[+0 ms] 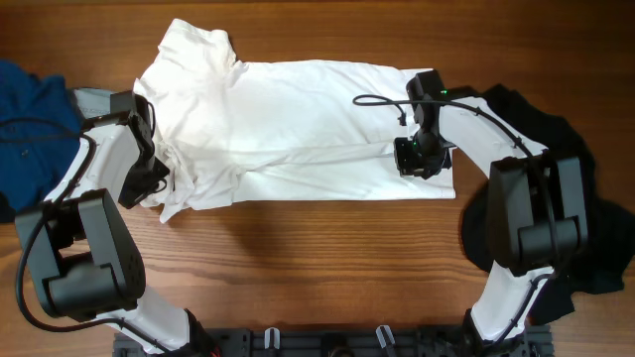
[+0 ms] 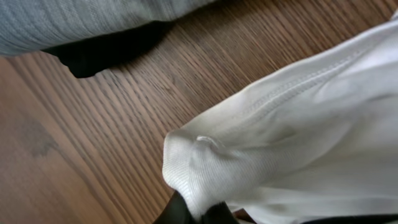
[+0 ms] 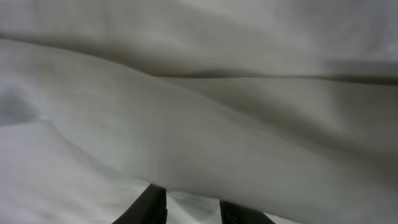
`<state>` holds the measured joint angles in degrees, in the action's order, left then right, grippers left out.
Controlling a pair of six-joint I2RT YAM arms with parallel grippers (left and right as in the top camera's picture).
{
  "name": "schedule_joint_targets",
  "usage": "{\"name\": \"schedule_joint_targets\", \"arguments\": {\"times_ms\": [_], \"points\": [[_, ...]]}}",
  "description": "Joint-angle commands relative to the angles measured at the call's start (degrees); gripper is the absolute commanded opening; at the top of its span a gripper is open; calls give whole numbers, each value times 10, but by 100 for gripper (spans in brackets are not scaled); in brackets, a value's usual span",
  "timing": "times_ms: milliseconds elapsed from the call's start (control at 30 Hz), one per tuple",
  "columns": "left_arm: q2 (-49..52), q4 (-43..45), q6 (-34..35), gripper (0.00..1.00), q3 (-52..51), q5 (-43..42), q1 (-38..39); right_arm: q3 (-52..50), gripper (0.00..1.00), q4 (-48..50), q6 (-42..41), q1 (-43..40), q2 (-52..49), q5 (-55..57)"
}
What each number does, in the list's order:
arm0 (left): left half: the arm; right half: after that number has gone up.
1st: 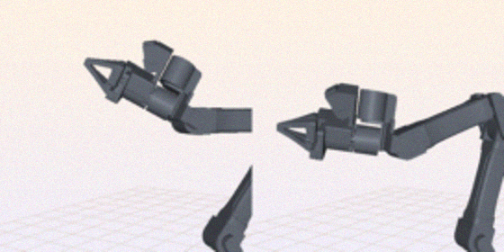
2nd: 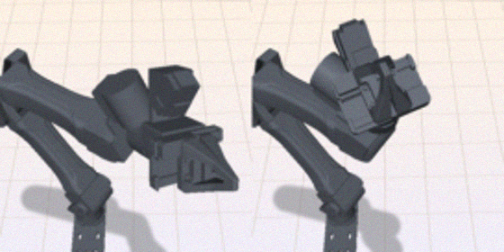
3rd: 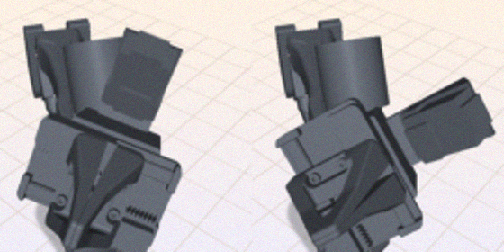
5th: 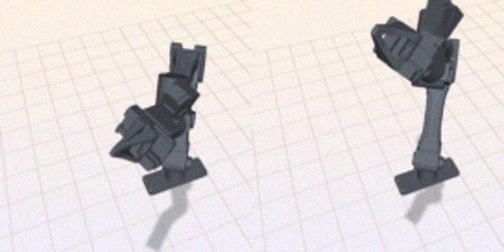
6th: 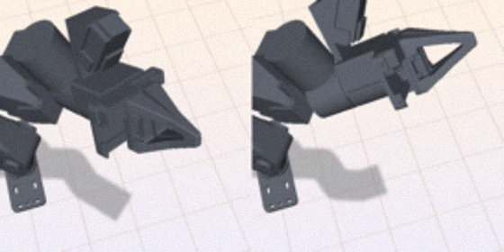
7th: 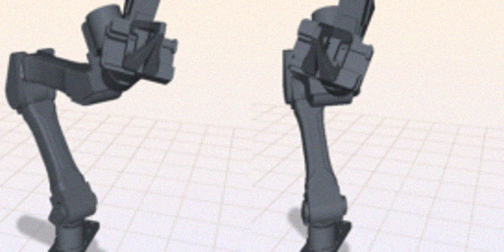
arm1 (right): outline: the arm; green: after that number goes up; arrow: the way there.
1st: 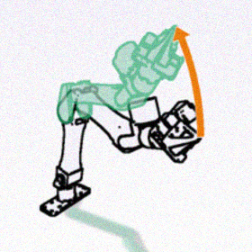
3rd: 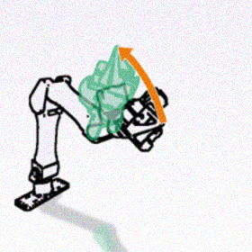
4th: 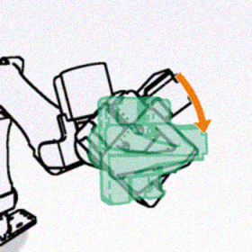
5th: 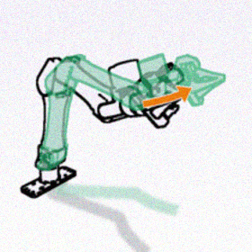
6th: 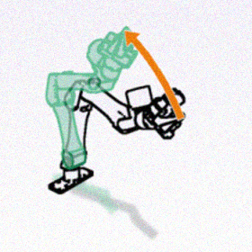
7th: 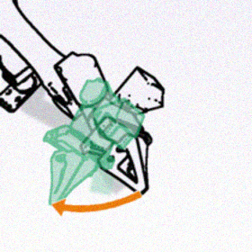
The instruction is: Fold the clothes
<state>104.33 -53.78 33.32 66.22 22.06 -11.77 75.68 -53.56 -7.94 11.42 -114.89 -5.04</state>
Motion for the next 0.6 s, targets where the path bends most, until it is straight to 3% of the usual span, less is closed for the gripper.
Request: {"name": "schedule_joint_targets", "arguments": {"times_ms": [0, 167, 267, 300, 567], "points": [[-15, 1, 2, 4, 11, 40, -19, -4, 28, -3, -10, -10, -11, 13], [-15, 25, 2, 4, 11, 79, -57, -4, 28, -5, -5, -12, -12, 27], [-15, 33, 2, 16, 11, 70, -71, -4, 28, -5, -5, -12, -16, 27], [-15, 33, 2, 26, 11, 66, -71, -4, 29, -2, -6, -12, -18, 27], [-25, 15, -15, 32, 14, 30, -71, -4, 29, -4, -11, -16, -19, 34]]}}
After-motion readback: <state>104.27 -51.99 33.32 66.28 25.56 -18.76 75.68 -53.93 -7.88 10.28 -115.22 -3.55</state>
